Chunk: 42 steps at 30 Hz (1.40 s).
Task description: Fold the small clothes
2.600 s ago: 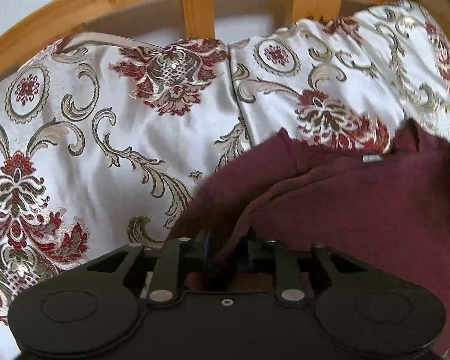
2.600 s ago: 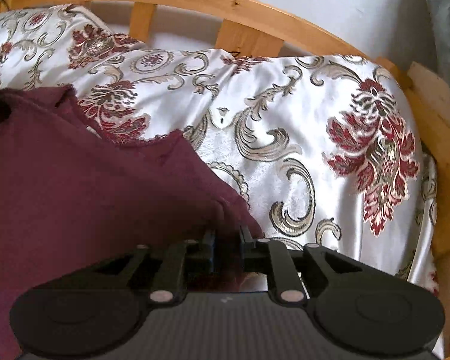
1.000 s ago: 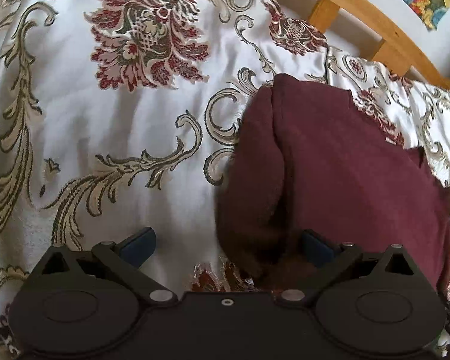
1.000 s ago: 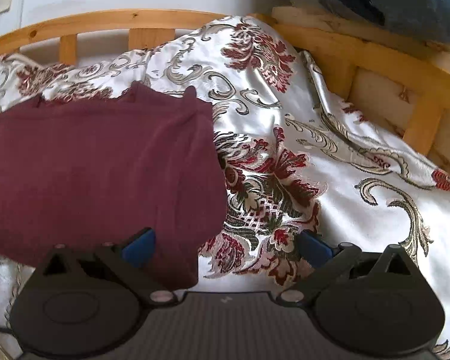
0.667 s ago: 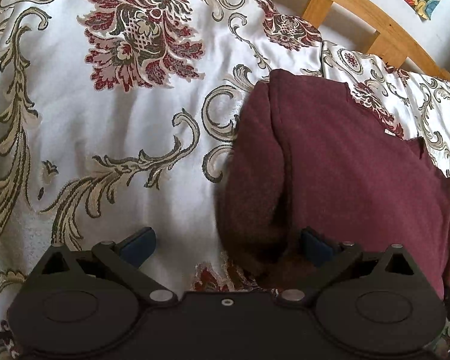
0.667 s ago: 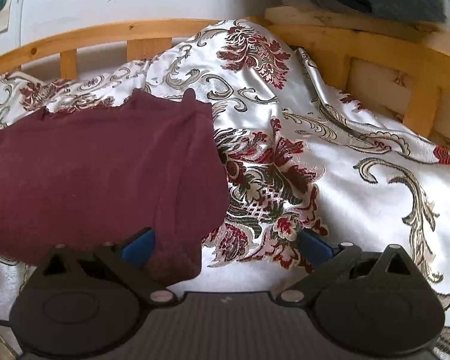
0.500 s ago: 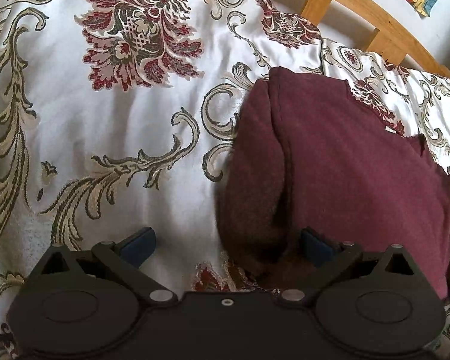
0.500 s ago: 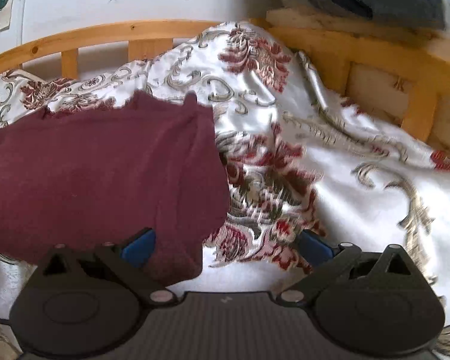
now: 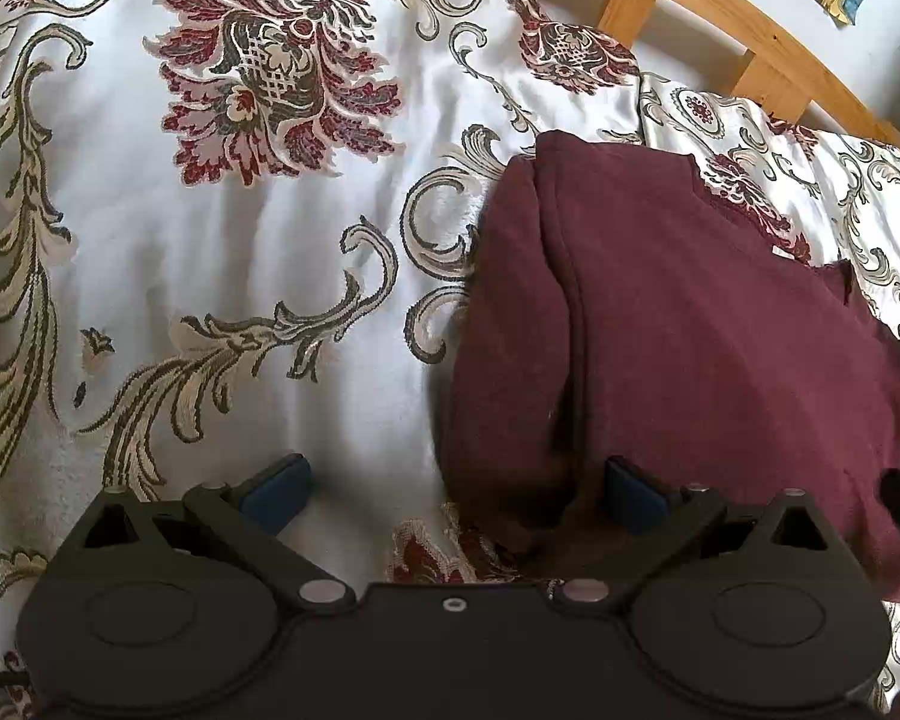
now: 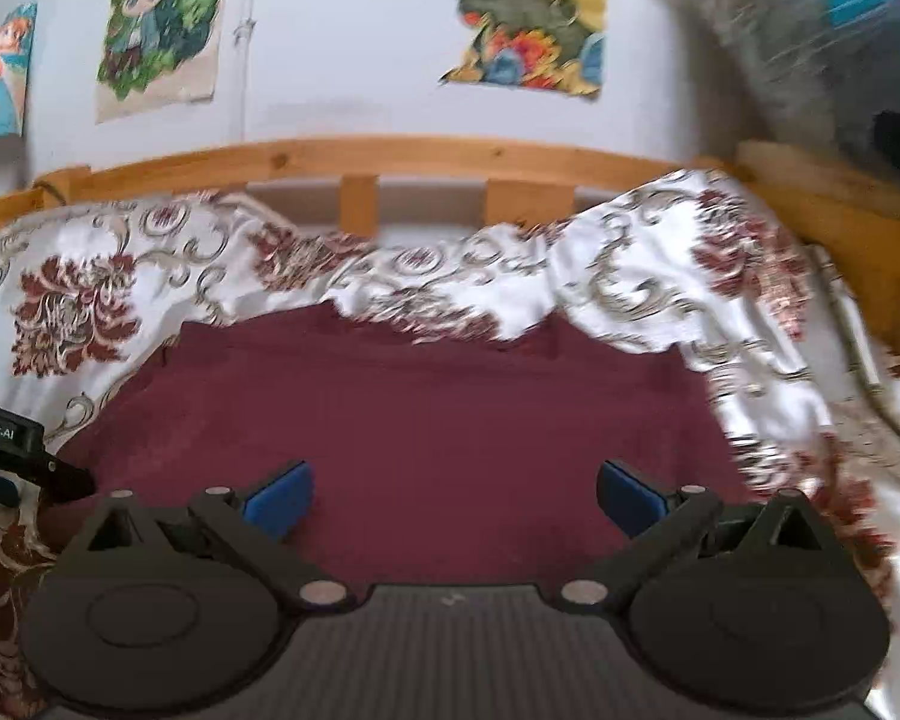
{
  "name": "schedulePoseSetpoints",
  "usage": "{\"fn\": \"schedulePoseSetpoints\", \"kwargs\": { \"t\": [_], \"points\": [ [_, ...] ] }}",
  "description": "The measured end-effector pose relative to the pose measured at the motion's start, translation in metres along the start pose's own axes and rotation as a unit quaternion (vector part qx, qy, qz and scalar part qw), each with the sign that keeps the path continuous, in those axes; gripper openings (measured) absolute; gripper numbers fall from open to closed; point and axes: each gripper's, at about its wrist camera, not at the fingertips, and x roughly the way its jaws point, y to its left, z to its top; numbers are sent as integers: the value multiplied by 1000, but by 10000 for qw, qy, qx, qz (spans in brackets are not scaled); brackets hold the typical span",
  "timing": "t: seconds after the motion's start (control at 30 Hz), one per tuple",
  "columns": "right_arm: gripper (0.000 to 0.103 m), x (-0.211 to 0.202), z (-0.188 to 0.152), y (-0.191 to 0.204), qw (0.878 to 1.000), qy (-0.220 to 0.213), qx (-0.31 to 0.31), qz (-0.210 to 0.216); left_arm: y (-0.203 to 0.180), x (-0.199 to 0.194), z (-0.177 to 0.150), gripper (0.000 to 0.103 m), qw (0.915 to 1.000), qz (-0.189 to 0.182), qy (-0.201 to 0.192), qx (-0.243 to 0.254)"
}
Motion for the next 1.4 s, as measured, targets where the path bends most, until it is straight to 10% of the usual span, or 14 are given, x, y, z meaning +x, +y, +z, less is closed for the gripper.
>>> {"fn": "schedulePoseSetpoints", "kwargs": {
  "t": [0.63, 1.07, 1.4],
  "points": [
    [103, 23, -33, 22, 9985, 428, -282, -197, -3, 1, -2, 102, 9999, 64, -37, 156],
    [103, 24, -34, 18, 9987, 459, -159, -124, 13, 2, 15, 102, 9946, -872, -396, -400],
    [103, 24, -34, 17, 9988, 459, -154, -119, -9, 20, 10, 102, 9887, -1064, -588, 878]
  ]
}}
